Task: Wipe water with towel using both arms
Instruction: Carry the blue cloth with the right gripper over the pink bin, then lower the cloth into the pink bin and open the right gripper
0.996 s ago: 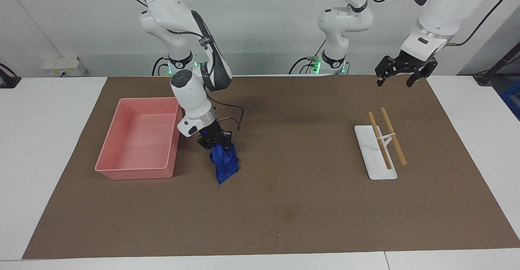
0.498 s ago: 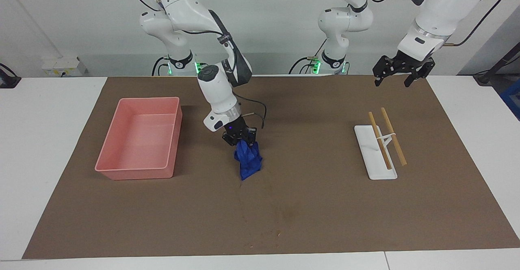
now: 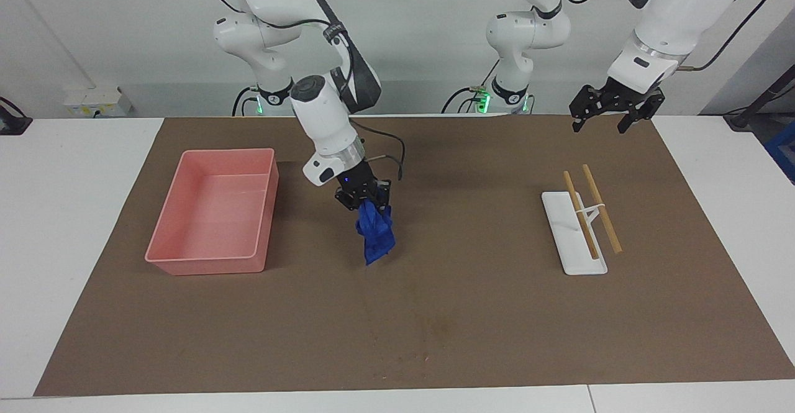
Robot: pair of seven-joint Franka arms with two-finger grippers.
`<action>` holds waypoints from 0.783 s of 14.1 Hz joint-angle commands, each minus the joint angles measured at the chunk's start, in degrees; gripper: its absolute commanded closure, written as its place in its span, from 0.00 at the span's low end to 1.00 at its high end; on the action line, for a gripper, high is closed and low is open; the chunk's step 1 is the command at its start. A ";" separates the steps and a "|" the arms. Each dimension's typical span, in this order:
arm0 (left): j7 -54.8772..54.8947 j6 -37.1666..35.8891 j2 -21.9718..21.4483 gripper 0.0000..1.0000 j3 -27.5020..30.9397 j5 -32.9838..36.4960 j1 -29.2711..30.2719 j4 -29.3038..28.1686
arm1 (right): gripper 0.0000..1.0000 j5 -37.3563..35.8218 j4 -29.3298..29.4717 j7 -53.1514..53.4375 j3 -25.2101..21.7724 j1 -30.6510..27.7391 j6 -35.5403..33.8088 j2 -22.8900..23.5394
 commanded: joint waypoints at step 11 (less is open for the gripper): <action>0.41 -0.12 -0.15 0.00 -0.18 -0.60 0.70 -0.17 | 1.00 -1.07 -7.99 -21.17 0.50 -31.17 -21.25 -17.74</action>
